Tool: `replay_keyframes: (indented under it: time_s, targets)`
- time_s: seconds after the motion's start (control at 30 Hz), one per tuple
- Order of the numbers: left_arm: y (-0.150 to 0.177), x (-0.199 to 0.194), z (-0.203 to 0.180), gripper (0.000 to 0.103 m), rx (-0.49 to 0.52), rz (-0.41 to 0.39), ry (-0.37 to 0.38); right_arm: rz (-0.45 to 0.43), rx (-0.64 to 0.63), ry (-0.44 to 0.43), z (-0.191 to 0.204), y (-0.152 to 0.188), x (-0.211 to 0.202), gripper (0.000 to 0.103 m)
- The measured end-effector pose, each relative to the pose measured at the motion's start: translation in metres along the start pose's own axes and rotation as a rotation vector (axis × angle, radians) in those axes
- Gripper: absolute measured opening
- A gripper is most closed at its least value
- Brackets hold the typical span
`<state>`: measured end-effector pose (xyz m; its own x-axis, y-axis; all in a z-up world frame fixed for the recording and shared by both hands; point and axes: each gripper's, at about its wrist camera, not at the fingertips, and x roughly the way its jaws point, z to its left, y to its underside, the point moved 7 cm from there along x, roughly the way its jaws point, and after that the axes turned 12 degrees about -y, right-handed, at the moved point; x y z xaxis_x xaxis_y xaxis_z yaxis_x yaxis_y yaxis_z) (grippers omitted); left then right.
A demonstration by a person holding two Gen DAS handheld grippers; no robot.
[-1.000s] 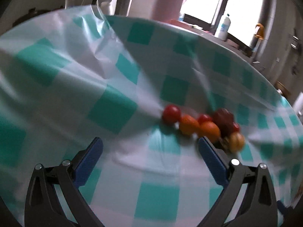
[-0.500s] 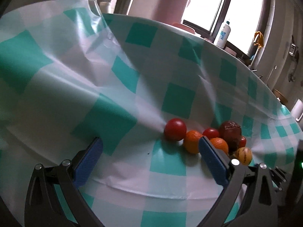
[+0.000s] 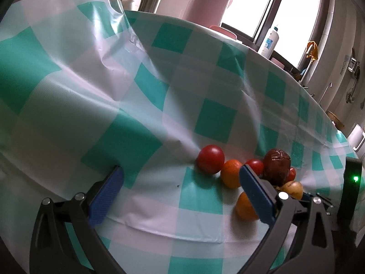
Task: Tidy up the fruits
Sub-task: 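Grasp the yellow speckled fruit with the right gripper, then grasp an orange with the left gripper while the right gripper holds the yellow fruit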
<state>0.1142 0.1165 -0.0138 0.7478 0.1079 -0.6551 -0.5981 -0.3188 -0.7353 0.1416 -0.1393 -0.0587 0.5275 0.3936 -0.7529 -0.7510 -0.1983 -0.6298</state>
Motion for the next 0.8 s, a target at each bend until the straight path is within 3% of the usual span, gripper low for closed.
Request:
replay_keyframes:
  time_s: [0.23, 0.33, 0.47, 0.8]
  targets:
    - [0.006, -0.007, -0.007, 0.101, 0.013, 0.014, 0.053, -0.165, 0.320, -0.071, -0.039, 0.030, -0.036, 0.044]
    - [0.014, -0.014, -0.030, 0.101, 0.092, 0.027, 0.098, -0.222, 0.424, -0.078, -0.061, 0.039, -0.045, 0.044]
    - [0.024, -0.015, -0.055, 0.101, 0.196, 0.013, 0.092, -0.254, 0.471, -0.061, -0.072, 0.039, -0.052, 0.045]
    - [0.040, 0.002, -0.087, 0.094, 0.289, 0.074, 0.040, -0.265, 0.530, -0.027, -0.076, 0.033, -0.062, 0.045]
